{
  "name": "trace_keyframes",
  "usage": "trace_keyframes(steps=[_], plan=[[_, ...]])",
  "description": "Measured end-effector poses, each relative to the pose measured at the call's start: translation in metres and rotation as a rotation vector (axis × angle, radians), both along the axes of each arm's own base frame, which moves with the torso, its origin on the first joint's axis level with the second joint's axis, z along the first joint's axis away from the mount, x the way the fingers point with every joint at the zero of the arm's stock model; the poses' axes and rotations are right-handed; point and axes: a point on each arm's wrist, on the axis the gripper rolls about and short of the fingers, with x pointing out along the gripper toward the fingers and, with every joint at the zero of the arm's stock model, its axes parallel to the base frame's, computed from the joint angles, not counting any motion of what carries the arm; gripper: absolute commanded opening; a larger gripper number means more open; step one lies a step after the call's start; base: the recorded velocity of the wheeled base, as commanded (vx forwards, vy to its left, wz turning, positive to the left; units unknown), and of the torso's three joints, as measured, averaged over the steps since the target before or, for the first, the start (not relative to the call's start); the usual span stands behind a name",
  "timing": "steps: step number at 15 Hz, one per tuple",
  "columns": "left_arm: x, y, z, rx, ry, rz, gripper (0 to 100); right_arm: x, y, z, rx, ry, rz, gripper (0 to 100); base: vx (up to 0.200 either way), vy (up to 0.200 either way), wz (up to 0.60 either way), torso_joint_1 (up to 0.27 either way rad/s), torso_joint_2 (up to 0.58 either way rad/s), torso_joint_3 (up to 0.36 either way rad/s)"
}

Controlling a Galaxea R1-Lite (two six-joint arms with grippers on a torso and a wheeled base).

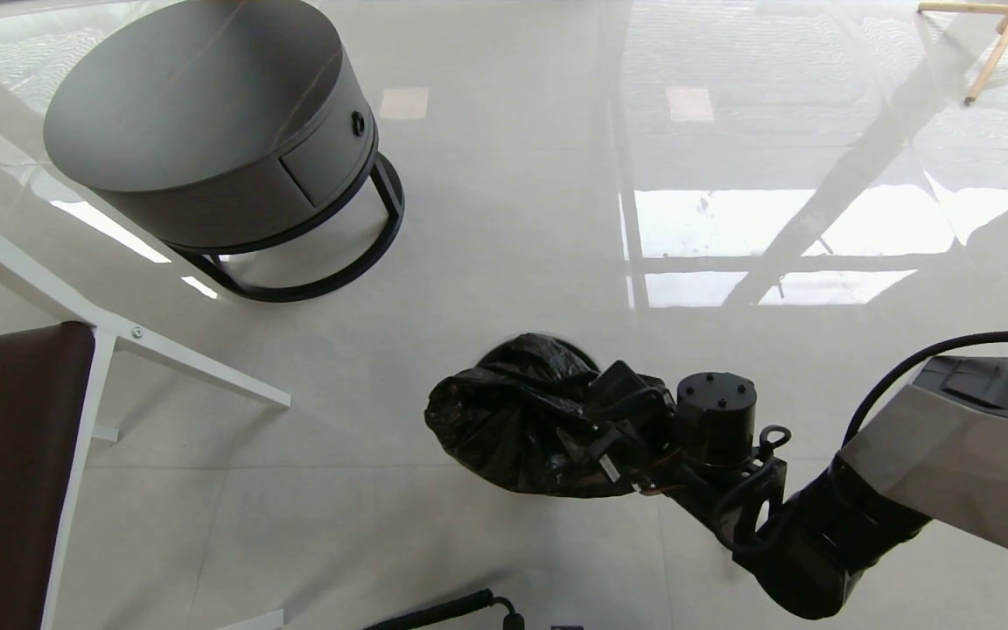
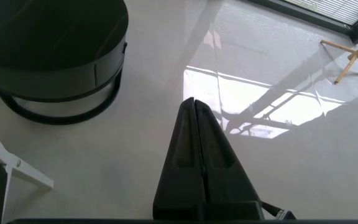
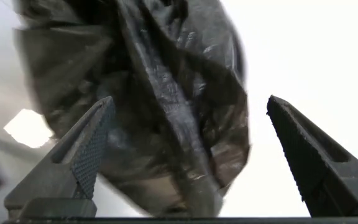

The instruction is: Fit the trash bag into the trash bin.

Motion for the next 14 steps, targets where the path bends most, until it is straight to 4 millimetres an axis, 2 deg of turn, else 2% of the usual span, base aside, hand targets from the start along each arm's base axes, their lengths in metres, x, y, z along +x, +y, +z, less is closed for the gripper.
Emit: trace_keyframes(steps=[11,12,14], plan=[[0.001,-0.001,-0.004,-0.005,0.014,-0.005,0,0.017,0.010,-0.034,-0.051,0.027,-0.012,100,0.000,0.000,0.00,0.000,0.00,0.000],[0.001,-0.001,-0.005,-0.005,0.015,-0.006,0,0.020,0.011,-0.036,-0.051,0.026,-0.015,0,0.000,0.000,0.00,0.000,0.00,0.000],[0.001,-0.001,-0.005,-0.005,0.015,-0.005,0,0.025,0.011,-0.038,-0.048,0.023,-0.021,0,0.000,0.000,0.00,0.000,0.00,0.000]])
